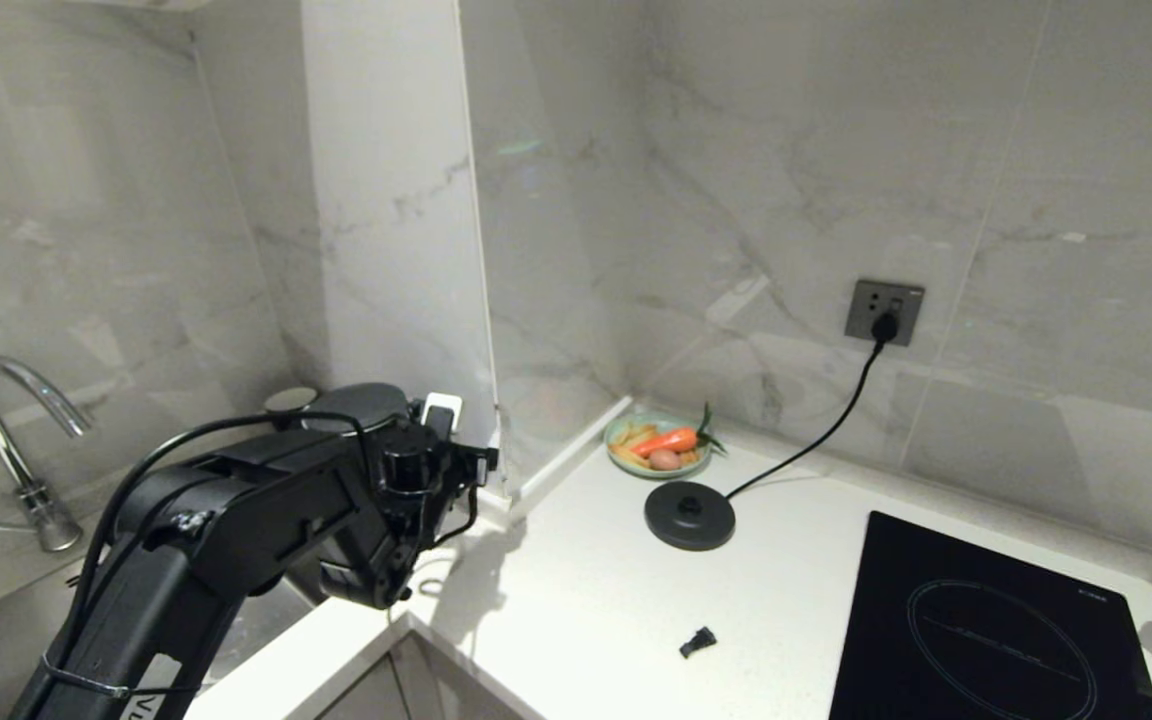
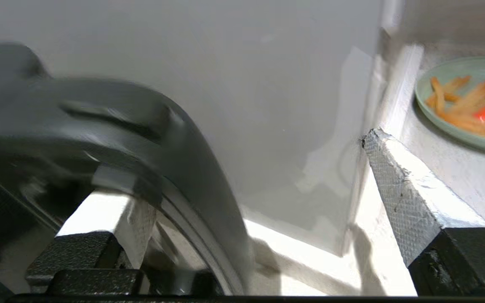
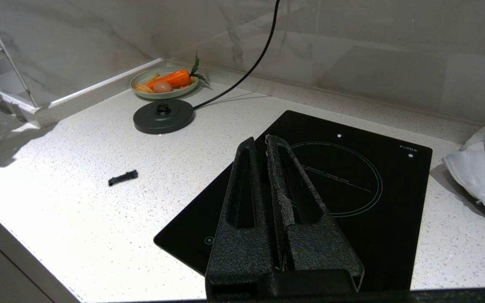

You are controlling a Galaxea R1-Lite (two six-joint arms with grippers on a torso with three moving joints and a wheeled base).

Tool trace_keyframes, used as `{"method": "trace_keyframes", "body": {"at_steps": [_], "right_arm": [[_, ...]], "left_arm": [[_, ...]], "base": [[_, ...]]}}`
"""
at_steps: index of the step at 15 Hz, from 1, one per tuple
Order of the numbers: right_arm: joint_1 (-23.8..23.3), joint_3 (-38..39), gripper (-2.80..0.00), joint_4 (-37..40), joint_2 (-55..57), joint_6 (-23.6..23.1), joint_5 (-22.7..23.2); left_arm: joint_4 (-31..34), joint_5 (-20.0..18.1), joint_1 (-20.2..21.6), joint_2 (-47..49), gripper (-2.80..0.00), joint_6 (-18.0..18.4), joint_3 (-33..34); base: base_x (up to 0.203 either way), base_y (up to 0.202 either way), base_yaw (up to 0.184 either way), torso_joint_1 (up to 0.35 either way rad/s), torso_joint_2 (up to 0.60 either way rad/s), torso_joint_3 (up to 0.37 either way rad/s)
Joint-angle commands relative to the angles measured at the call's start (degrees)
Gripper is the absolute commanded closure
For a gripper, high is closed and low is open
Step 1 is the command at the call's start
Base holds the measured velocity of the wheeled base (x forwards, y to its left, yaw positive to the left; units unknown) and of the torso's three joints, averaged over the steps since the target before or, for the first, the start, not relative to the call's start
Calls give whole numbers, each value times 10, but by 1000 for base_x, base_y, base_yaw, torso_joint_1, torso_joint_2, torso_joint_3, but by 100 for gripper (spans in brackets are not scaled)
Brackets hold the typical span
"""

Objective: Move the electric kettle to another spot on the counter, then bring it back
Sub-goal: Place it by the sink

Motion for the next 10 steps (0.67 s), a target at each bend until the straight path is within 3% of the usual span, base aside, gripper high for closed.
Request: {"method": "trace_keyframes", "body": {"at_steps": [1,10], "right_arm": [[0,0,0,0,0,0,0],[0,0,0,0,0,0,0]], "left_arm": [[-23,17,6,2,-280,0,20],[-91,29,7,-3,-280,-1,103]], "base": [[0,0,0,0,0,0],[0,0,0,0,0,0]]}}
